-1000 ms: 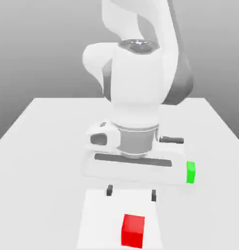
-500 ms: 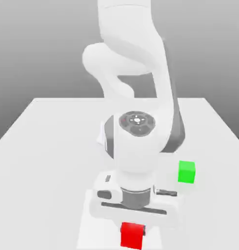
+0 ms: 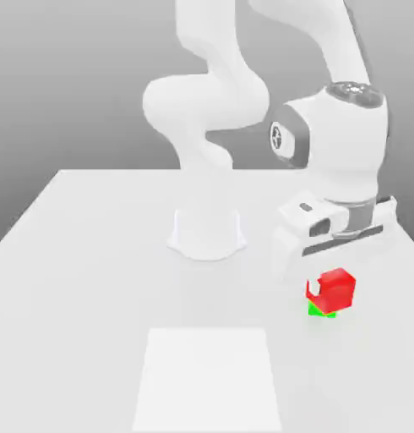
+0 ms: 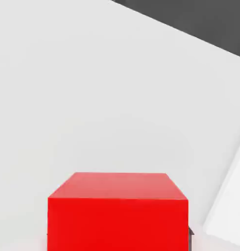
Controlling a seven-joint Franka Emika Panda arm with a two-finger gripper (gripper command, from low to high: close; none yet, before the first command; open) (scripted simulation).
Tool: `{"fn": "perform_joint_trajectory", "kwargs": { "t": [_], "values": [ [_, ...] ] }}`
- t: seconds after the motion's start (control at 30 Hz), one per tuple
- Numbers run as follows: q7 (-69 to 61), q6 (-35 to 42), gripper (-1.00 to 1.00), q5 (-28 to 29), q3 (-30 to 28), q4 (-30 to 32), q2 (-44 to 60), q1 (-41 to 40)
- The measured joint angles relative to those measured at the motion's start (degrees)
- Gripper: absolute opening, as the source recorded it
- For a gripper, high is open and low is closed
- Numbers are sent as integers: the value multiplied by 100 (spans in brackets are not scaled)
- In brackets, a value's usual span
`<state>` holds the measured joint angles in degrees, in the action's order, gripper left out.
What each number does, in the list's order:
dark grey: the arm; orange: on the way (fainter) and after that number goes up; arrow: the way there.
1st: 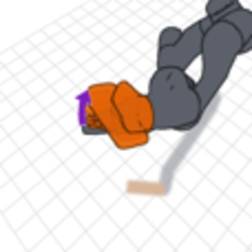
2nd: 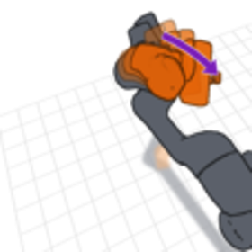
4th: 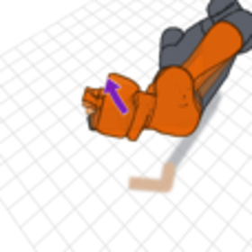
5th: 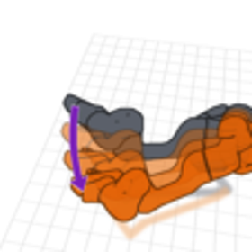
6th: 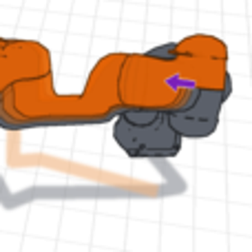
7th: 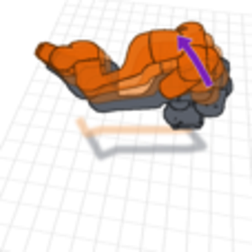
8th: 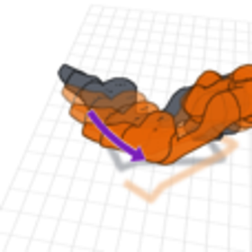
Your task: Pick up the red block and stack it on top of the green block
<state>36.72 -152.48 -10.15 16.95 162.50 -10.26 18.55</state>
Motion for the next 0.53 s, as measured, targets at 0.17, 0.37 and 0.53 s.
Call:
{"fn": "perform_joint_trajectory", "kwargs": {
  "t": [0.17,0.37,0.53],
  "values": [
    [-776,-97,-100,-239,226,757,-666,854],
    [-464,-1112,-100,319,467,801,311,560],
    [-114,-1647,100,837,433,797,871,445]
  ]
}}
